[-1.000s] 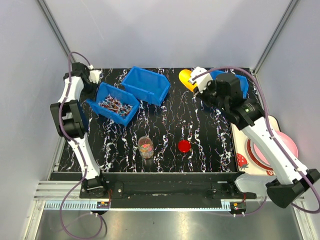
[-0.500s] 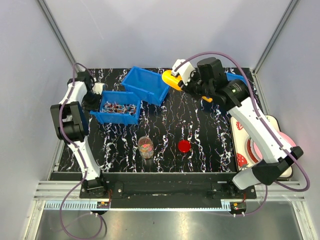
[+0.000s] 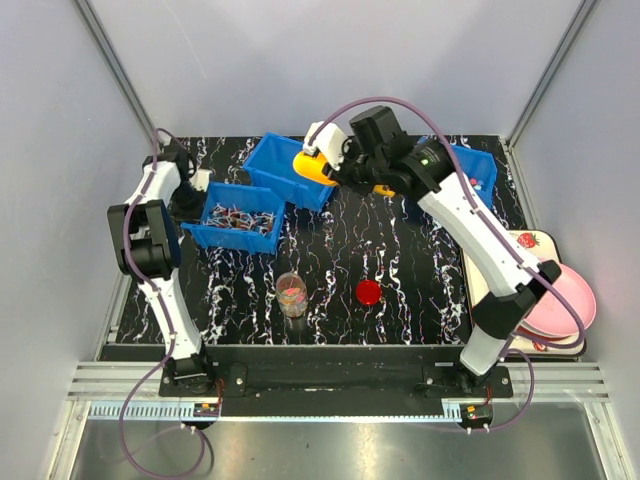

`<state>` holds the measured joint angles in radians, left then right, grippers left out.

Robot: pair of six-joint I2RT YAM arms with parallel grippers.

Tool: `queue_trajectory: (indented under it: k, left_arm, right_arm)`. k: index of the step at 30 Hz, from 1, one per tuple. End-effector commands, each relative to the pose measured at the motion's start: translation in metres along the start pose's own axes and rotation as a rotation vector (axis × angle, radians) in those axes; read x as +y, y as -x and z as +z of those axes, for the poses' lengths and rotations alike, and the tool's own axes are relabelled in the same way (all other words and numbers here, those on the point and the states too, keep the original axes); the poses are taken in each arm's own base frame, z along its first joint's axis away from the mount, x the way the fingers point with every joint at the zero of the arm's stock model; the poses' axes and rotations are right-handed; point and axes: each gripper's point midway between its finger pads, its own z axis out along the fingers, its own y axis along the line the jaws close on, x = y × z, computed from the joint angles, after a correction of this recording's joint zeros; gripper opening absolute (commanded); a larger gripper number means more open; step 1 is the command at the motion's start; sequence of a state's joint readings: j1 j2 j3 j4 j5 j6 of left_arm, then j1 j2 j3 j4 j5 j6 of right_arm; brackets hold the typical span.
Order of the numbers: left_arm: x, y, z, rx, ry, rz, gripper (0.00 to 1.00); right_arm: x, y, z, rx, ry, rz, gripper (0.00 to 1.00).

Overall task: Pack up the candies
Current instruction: Move the storage box to the center of the board, then pick up the storage box at the center of the board.

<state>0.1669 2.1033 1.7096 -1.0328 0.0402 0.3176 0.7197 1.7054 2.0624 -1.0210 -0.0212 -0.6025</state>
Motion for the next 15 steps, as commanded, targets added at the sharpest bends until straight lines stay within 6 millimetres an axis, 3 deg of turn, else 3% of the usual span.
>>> queue_trajectory:
  k: [1,3,4,5,6,7,8,9,10,11,12,15]
  left_arm:
    - [-0.004,-0.005,0.011,0.062,0.010,0.018,0.20]
    - [-0.006,-0.005,0.011,0.062,0.011,0.021,0.14]
    - [-0.006,-0.004,0.011,0.062,0.014,0.026,0.03]
    - [-0.007,-0.004,0.011,0.062,0.015,0.027,0.00]
    - [-0.007,-0.002,0.009,0.056,0.015,0.026,0.00]
    - [-0.006,-0.001,0.006,0.049,0.019,0.026,0.00]
    - [-0.006,0.001,0.002,0.037,0.021,0.025,0.00]
    - [-0.005,0.003,-0.001,0.027,0.025,0.024,0.00]
    - [-0.006,0.007,-0.009,0.000,0.025,0.023,0.00]
    - [-0.006,0.012,-0.016,-0.021,0.026,0.020,0.00]
    - [-0.006,0.016,-0.021,-0.041,0.030,0.019,0.00]
    - [-0.009,0.028,-0.048,-0.117,0.041,0.023,0.00]
  right_arm:
    - [0.002,0.027,-0.001,-0.058,0.019,-0.048,0.00]
    - [0.002,0.031,-0.001,-0.057,0.030,-0.059,0.00]
    - [0.004,0.028,0.008,-0.039,0.043,-0.060,0.00]
    - [0.006,0.025,0.010,-0.021,0.057,-0.064,0.00]
    - [0.003,0.028,0.008,-0.025,0.055,-0.068,0.00]
    - [0.010,0.018,0.018,0.023,0.089,-0.071,0.00]
    - [0.006,0.025,0.013,0.013,0.081,-0.082,0.00]
    - [0.012,0.017,0.028,0.056,0.109,-0.089,0.00]
    - [0.018,0.007,0.029,0.107,0.142,-0.103,0.00]
    - [0.017,0.015,0.025,0.091,0.141,-0.115,0.00]
    - [0.023,0.008,0.038,0.130,0.169,-0.126,0.00]
    - [0.038,-0.005,0.047,0.212,0.220,-0.195,0.00]
